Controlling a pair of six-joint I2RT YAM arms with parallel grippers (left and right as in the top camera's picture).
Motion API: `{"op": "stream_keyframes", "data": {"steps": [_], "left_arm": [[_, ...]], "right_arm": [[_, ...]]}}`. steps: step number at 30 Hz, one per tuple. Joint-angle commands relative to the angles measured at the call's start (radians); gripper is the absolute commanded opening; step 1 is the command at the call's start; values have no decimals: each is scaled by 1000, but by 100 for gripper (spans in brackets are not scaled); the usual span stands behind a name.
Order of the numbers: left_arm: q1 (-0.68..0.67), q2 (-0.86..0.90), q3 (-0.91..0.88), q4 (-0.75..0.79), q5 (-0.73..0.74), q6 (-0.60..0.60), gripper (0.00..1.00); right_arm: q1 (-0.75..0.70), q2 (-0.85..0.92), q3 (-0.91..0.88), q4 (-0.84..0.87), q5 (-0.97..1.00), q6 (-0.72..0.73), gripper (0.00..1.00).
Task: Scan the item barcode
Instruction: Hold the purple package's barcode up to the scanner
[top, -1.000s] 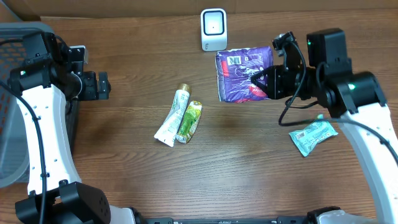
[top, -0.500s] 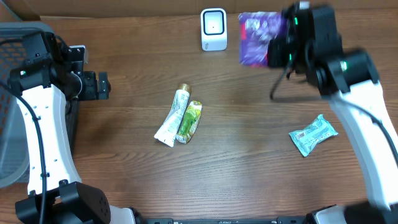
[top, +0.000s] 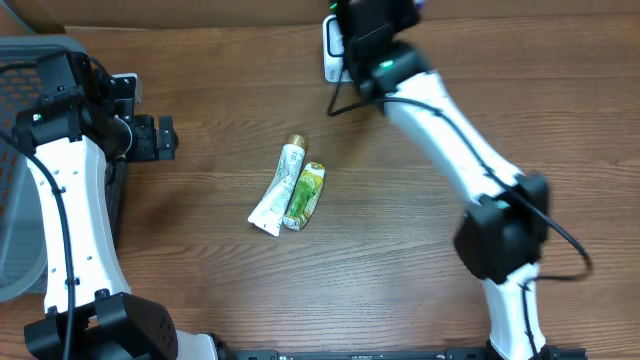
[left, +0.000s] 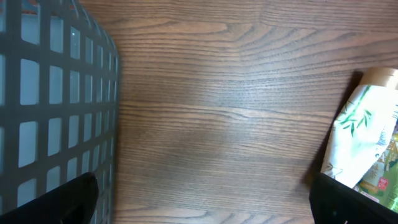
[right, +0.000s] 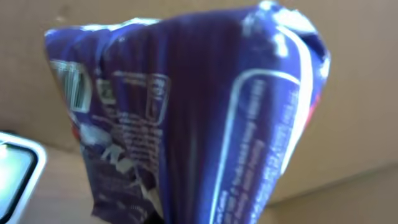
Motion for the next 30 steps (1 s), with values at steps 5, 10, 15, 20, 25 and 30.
{"op": "stream_keyframes", "data": {"steps": [5, 10, 15, 20, 25, 30], "left_arm": [[4, -11, -5, 0, 3, 26, 100], [4, -11, -5, 0, 3, 26, 99], [4, -11, -5, 0, 3, 26, 100], [4, -11, -5, 0, 3, 26, 100], [4, -11, -5, 0, 3, 26, 100], [4, -11, -5, 0, 3, 26, 100]], "right_arm": [[2, 163, 24, 314, 133, -588, 4], [-2, 259, 24, 444, 150, -680, 4], [6, 310, 22, 465, 144, -693, 4], [11, 316, 22, 518, 130, -695, 4], [11, 316, 22, 544, 130, -694, 4], [20, 317, 22, 543, 132, -679, 4]]}}
